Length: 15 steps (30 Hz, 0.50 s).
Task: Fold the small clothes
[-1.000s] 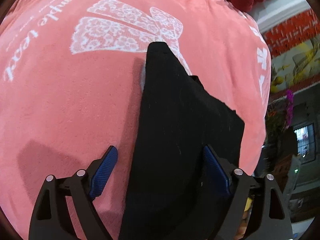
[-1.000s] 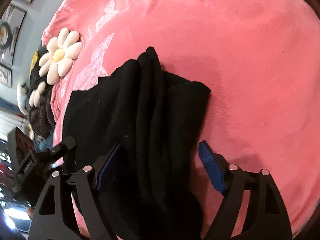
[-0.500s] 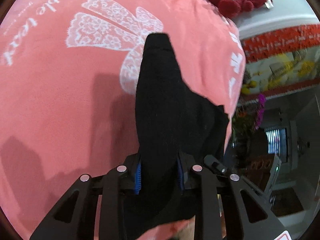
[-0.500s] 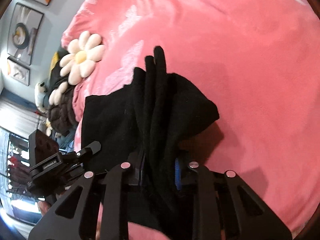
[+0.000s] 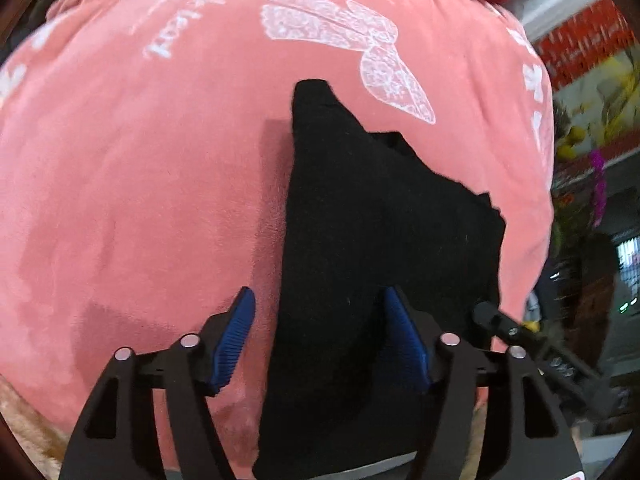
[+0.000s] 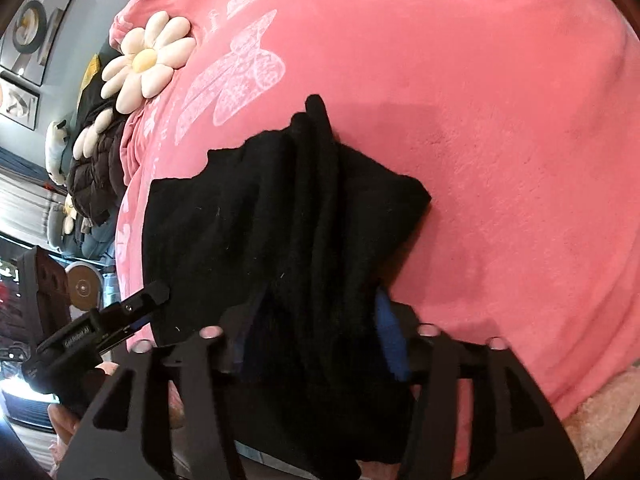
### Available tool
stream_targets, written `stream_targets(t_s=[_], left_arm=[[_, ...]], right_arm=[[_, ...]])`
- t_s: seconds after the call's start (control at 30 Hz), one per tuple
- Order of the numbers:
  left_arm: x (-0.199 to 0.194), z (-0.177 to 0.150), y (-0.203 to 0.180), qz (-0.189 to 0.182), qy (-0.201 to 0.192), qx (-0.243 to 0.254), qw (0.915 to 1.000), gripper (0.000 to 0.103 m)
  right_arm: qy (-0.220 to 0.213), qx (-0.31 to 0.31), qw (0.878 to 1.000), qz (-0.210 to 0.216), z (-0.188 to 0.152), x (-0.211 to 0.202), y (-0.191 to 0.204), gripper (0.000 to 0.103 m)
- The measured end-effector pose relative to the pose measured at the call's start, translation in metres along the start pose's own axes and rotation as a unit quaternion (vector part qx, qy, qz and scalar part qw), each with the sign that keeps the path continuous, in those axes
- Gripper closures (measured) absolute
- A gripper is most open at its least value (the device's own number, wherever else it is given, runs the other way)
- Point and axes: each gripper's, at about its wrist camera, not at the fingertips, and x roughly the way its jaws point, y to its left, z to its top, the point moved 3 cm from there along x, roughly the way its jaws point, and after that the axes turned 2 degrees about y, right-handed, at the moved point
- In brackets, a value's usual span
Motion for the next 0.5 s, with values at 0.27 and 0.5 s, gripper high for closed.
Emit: stream_targets(t_s=[0.27,0.5], left_arm=[[0.025,-0.002,-0.013,-0.008,0.025,-0.001,0.9997,0.047],[-0.003,-0.006,-0.021,-0.031,0.024,0.023,0.9990,0.079]], right_arm=[[0.012,0.005,1.000,0.003,-0.011,0.015,-0.003,0.068],[-0.016,0.008,1.000,0.005,-0.014,-0.014,0.016,0.084]])
